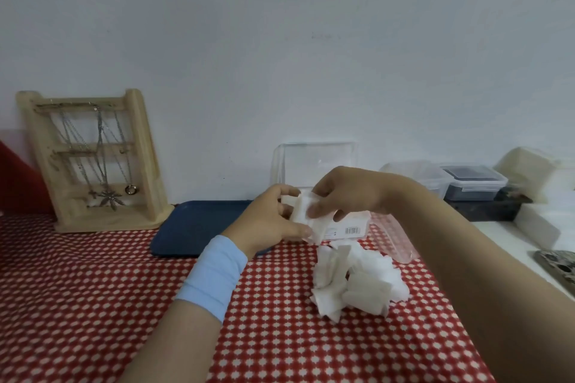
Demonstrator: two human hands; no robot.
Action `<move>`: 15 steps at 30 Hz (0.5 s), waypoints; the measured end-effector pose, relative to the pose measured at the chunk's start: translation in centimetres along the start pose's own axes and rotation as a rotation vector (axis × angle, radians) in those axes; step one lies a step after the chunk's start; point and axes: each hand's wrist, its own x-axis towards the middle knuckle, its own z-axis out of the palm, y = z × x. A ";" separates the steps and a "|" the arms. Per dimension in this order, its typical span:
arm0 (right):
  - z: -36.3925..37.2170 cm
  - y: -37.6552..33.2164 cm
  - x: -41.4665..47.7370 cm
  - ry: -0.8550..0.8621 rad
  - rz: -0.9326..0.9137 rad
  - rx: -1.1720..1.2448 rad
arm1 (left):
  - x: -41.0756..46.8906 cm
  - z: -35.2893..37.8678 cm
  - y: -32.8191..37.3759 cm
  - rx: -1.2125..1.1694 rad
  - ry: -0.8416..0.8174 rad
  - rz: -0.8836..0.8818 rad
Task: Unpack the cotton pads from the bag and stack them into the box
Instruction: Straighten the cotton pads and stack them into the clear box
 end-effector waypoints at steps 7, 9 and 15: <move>-3.4 2.0 1.2 0.315 0.071 0.302 | 4.8 -1.0 1.9 0.234 0.236 0.050; -3.5 2.9 1.5 0.304 0.106 0.269 | 6.1 -0.7 1.7 0.349 0.307 0.090; -2.6 4.8 2.8 0.214 0.202 0.243 | 8.4 1.2 0.7 0.808 -0.074 0.057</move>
